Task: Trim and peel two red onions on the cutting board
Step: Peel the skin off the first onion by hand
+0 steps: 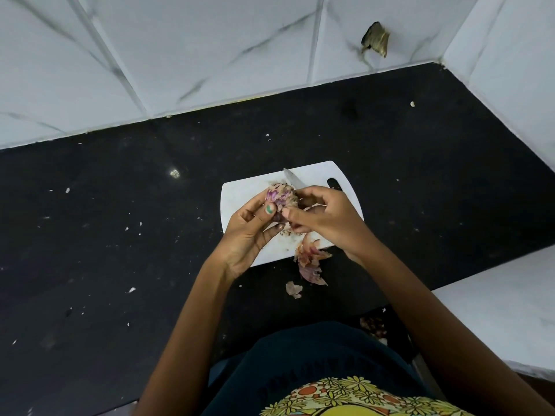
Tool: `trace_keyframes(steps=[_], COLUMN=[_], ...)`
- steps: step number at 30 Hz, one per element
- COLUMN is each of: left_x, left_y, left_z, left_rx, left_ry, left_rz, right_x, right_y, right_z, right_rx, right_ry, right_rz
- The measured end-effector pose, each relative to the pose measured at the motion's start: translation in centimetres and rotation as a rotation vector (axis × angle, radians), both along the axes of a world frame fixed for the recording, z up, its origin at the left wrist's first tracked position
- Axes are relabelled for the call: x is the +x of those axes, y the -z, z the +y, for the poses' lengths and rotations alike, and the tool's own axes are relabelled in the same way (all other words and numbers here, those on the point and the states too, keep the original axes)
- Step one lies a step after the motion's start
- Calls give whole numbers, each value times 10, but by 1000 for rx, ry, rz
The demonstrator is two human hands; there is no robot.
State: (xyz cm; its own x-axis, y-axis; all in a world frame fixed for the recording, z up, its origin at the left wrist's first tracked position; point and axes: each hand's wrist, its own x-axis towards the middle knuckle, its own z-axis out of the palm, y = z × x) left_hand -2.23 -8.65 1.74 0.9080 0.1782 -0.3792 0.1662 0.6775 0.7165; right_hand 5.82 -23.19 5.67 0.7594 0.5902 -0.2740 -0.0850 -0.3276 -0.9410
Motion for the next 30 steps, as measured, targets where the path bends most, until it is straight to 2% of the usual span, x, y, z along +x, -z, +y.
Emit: trace_keyframes(steps=[9,12,20,26,30], left_x=[0,-1,-3,-2,-3], left_y=[-6,-6,-5,-5,0], left_z=[-2,-2,1,0,3], left_rx=[150,123,66,106,17], left_ry=[19,22,-3,26,3], left_rz=[31,28,32,9,25], right_x=[5,8,10,9,13], right_y=[-6,-11,-14,-11,-15], right_z=[2,1,-1,3,0], right_rx=[-109,-102,-32,-153,-65], right_ry=[-31,-74,-77,-104,-110], right_rz=[-125,-139,1,-186,-92])
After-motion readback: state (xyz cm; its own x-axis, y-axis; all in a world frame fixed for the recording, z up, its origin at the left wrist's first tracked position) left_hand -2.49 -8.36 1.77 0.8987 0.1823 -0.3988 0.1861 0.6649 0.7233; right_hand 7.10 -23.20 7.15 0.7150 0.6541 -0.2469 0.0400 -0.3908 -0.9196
